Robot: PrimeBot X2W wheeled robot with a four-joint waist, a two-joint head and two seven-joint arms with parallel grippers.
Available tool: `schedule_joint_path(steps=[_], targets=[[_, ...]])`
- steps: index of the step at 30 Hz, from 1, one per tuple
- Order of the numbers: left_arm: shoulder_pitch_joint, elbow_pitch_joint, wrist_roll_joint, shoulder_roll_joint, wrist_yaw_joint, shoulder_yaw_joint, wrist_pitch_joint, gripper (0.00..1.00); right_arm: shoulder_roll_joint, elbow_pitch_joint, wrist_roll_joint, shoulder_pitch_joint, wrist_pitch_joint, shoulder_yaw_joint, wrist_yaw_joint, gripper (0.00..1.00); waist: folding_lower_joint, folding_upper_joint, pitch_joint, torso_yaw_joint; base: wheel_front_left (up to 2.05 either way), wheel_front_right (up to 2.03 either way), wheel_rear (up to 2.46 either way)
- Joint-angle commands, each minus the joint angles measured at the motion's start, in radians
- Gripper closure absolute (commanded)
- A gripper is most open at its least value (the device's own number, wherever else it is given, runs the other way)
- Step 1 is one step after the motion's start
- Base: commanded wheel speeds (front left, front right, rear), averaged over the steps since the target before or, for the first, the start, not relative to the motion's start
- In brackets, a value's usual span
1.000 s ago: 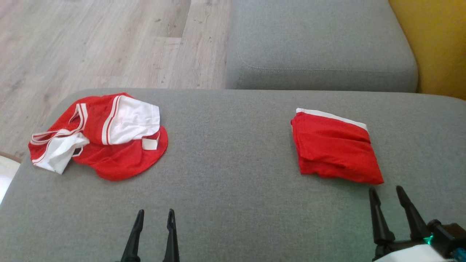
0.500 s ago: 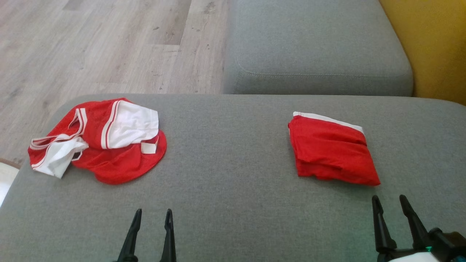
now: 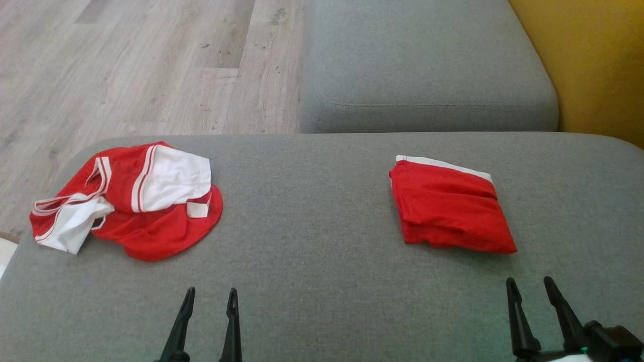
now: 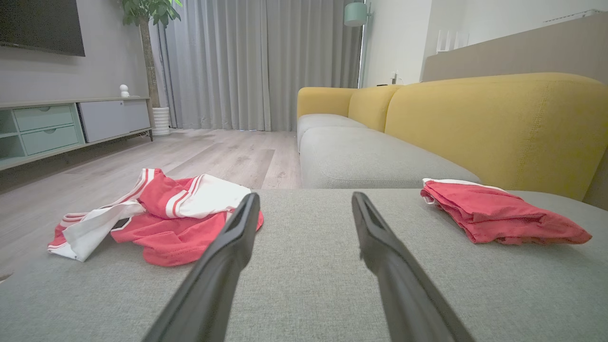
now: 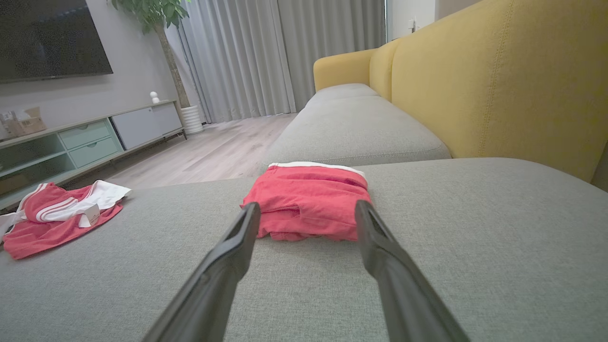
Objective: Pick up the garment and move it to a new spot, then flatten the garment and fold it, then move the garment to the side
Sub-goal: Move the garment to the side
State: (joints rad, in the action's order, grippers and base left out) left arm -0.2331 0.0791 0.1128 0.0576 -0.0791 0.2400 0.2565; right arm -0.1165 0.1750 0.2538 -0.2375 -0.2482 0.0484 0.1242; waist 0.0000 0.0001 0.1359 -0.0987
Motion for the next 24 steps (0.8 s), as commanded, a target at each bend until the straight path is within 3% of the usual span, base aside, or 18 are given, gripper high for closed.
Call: schedule_joint_path(steps=[1, 14, 24], targets=[[0.034, -0.034, -0.009, -0.007, 0.001, -0.035, 0.005, 0.0, -0.014, -0.03, -0.01, 0.035, -0.014, 0.021, 0.007, 0.0, 0.0, -0.0001, -0.001, 0.0, 0.0, 0.0, 0.0], [0.06, -0.067, 0.002, -0.007, -0.001, -0.006, 0.005, 0.0, -0.07, -0.012, 0.019, 0.087, -0.014, 0.05, 0.007, 0.0, 0.0, -0.0001, -0.079, 0.004, 0.0, 0.0, 0.0], [0.14, -0.101, 0.007, -0.007, -0.038, 0.059, 0.005, 0.0, -0.142, 0.111, 0.071, 0.291, -0.006, -0.001, 0.007, 0.0, 0.0, -0.0001, -0.22, -0.007, 0.0, 0.0, 0.0]])
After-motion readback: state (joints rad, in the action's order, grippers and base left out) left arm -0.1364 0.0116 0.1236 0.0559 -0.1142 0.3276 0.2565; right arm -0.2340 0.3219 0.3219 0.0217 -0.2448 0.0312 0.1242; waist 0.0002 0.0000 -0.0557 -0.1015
